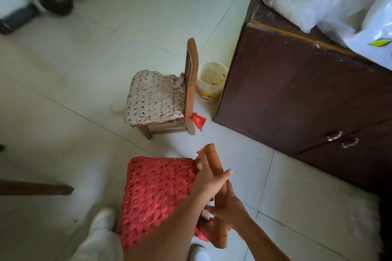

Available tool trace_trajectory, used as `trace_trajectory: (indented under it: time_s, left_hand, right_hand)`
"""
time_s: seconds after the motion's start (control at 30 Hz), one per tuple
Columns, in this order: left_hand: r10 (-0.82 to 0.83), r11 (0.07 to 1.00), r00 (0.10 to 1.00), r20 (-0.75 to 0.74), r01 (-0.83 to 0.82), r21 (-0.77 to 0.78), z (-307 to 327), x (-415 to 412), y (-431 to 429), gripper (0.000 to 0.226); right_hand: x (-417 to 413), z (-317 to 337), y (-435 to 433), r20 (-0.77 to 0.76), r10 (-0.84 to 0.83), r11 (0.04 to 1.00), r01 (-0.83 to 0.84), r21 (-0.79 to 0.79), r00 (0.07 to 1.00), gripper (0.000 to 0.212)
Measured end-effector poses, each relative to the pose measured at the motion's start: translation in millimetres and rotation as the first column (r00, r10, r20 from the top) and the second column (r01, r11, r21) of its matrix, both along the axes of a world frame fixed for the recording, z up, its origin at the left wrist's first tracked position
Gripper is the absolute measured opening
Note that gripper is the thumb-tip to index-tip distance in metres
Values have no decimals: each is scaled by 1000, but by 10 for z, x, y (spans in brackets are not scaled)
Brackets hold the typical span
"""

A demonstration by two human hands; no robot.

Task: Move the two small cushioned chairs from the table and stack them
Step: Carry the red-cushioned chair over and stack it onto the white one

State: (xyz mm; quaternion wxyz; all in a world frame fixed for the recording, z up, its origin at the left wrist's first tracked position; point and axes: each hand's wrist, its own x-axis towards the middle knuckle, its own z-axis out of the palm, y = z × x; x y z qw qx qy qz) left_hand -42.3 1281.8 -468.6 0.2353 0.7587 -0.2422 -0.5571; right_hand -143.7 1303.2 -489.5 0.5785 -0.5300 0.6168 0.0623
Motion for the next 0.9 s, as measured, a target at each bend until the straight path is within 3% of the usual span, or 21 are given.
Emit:
trace_trajectory:
  time_s: [0.13,0.23,0.57,0.7,0.9]
  left_hand:
    - [-4,997,974,226,22,-77,-162,-112,-93,100]
    - [1,995,947,322,33,-99,-179,-60,-157,88]
    - [75,976,900,429,22,-215,-35,573,-780,69]
    - [57,979,903,425,34,-203,-51,761,-1175,78]
    - [56,974,906,420,43,-222,-141,997,-1648,82]
  right_hand:
    - [-6,-132,-104,146,-78,994,66,82,986,98]
    - [111,-20,-163,192,-13,996,-6,94,981,90]
    - [631,183,-840,234,127,991,-134,13,964,96]
    - [778,171,-1233,297,63,992,-91,82,953,97]
    - [913,19,-1769,317,124,987,-150,58,940,93]
